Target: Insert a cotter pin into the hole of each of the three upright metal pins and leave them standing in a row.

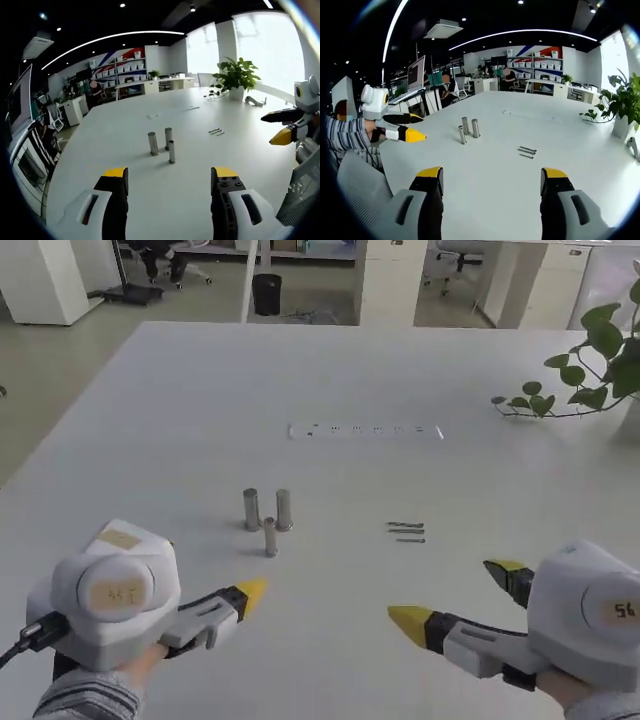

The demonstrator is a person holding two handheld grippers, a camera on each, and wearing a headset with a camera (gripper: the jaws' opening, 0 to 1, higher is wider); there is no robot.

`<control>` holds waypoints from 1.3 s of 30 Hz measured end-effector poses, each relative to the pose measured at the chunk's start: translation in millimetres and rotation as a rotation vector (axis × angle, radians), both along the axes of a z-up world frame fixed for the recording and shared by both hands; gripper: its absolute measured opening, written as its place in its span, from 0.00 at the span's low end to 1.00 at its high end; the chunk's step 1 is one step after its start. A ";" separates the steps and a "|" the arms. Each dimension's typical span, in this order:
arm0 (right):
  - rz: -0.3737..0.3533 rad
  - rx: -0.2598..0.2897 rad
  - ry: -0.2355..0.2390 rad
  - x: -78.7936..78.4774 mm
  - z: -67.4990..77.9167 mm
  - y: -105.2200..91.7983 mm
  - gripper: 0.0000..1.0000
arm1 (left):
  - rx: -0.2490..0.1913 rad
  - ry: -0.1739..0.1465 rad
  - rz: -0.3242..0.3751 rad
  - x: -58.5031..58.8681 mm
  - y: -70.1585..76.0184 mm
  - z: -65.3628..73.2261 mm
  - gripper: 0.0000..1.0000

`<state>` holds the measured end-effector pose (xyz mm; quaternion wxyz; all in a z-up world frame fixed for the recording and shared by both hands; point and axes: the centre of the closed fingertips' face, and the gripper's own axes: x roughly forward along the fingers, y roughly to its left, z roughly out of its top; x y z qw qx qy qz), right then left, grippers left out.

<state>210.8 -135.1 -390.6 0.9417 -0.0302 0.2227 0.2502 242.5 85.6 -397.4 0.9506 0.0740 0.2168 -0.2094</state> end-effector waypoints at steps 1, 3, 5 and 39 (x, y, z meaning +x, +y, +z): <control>0.003 0.000 0.002 1.8 -1.6 0.5 0.76 | -0.003 0.000 -0.003 3.2 -0.7 -1.8 0.62; 0.015 -0.012 0.006 3.3 -4.1 1.8 0.75 | -0.008 0.003 -0.022 12.0 -3.6 -8.3 0.59; 0.028 -0.027 0.004 6.6 -6.3 2.5 0.71 | 0.000 0.006 -0.050 18.6 -7.5 -14.3 0.57; 0.046 -0.008 0.059 41.3 -21.7 12.1 0.51 | 0.014 0.044 -0.234 97.3 -48.7 -66.2 0.06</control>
